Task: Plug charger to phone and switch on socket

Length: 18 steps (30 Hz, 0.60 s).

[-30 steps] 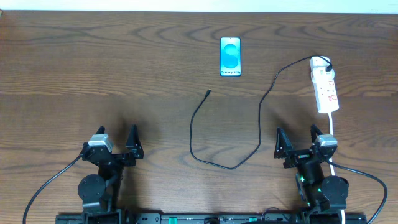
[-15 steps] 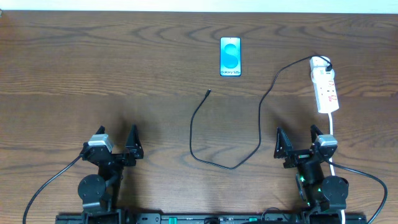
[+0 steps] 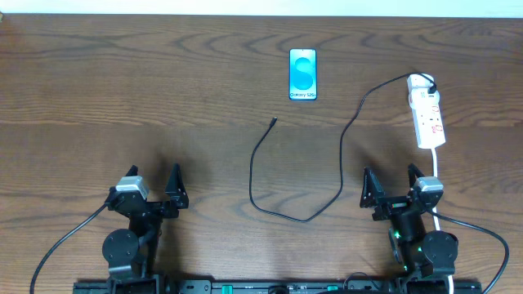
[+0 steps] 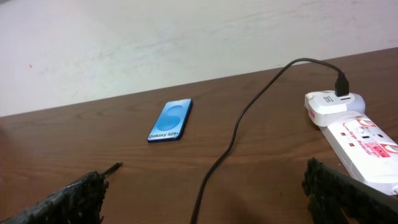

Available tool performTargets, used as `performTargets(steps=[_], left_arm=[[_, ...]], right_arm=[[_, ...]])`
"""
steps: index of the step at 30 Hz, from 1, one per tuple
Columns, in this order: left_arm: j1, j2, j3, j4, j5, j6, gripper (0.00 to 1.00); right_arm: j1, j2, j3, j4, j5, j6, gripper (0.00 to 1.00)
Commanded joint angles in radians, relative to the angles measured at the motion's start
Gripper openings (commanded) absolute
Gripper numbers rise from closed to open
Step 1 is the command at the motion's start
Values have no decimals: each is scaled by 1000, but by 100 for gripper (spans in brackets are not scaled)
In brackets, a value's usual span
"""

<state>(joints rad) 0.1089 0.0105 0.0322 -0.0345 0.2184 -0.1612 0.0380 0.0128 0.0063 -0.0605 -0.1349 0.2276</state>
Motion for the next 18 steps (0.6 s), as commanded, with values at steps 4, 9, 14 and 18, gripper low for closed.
performTargets(steps=[4, 9, 14, 18], left_arm=[[4, -5, -28, -16, -2, -5, 94], [4, -5, -28, -16, -2, -5, 94], [4, -5, -28, -15, -3, -5, 94], [4, -5, -28, -5, 18, -34, 94]], right_arm=[[7, -6, -1, -4, 2, 11, 99], [7, -6, -1, -4, 2, 11, 99], [7, -6, -1, -4, 2, 11, 99], [7, -6, -1, -4, 2, 11, 99]])
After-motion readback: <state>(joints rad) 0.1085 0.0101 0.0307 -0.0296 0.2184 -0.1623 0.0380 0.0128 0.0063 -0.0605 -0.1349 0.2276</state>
